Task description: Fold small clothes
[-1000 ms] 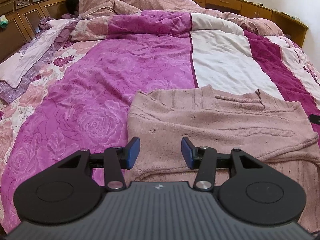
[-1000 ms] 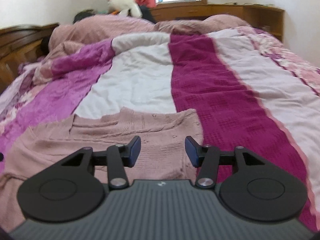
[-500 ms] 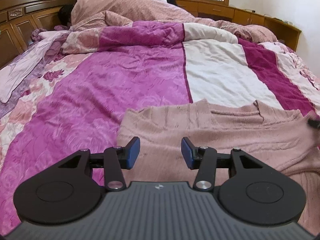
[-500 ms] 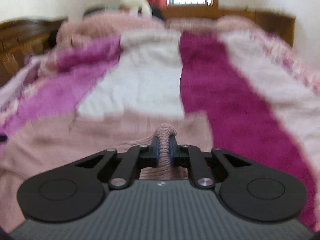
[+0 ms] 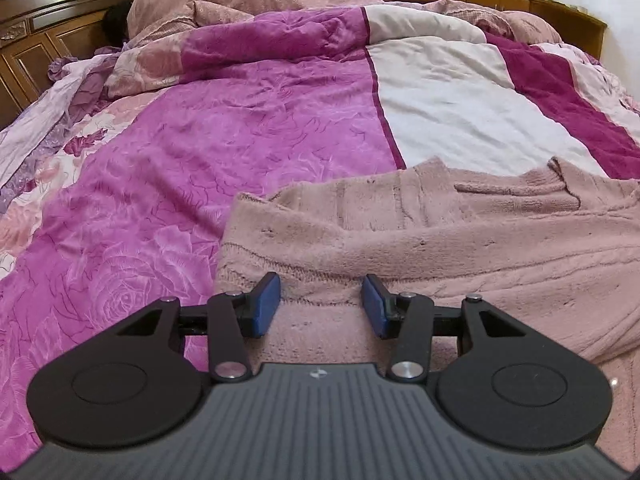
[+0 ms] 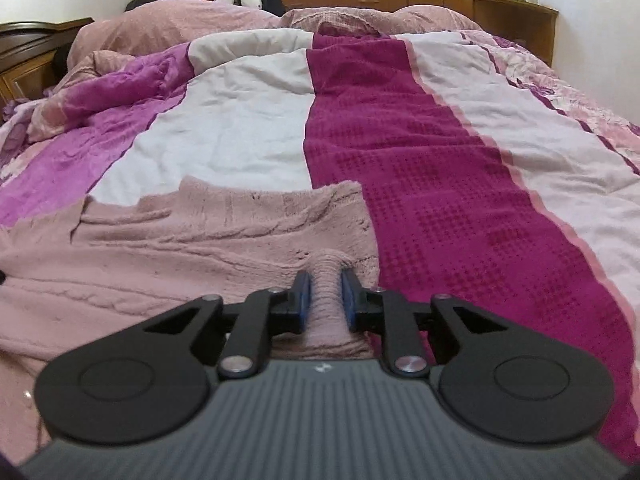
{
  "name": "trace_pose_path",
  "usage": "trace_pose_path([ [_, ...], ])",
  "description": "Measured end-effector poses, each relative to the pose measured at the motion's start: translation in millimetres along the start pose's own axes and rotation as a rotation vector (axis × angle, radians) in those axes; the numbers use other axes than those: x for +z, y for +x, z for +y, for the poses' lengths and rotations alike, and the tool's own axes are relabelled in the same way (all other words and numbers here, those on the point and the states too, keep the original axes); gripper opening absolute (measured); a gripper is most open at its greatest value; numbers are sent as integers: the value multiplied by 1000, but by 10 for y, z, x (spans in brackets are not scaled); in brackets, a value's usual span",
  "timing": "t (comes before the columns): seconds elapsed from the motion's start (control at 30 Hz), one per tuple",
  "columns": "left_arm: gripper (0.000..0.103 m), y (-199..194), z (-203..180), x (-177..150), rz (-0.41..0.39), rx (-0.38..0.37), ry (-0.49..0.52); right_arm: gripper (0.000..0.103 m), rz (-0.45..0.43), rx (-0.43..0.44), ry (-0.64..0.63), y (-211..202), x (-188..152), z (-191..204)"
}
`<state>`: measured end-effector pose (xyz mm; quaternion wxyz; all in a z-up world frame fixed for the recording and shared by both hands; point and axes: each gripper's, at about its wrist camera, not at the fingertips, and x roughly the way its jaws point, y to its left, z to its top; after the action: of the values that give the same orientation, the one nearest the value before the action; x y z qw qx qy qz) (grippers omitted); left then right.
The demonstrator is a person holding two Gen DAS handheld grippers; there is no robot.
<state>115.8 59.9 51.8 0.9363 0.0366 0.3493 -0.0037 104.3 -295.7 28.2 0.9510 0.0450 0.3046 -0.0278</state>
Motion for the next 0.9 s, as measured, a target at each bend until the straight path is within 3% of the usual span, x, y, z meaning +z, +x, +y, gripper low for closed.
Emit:
trace_pose_path([
  [0.27,54,-72,49,-9,-1,-21,-43,22,-88,39,28,-389,157,13],
  [0.4,54,-62,5,-27,-10,-5,-25,22,-58,99,-8,-390,62,101],
  [0.5,54,-45,-9,-40,-16,3,-18,20,29,89,9,-153,-93,95],
  [0.67,55,-28,-37,-33,-13,9,27,20,6,100,51,-130,-115,69],
  [0.77,55,-69,-19,-8,-4,5,15,30,13,109,59,-201,-82,80],
  [0.83,55,-141,5,0,-6,-5,-5,42,7,123,51,-284,-67,87],
  [0.9,55,-256,30,-6,-20,-14,-22,44,-11,131,30,-394,-52,122],
])
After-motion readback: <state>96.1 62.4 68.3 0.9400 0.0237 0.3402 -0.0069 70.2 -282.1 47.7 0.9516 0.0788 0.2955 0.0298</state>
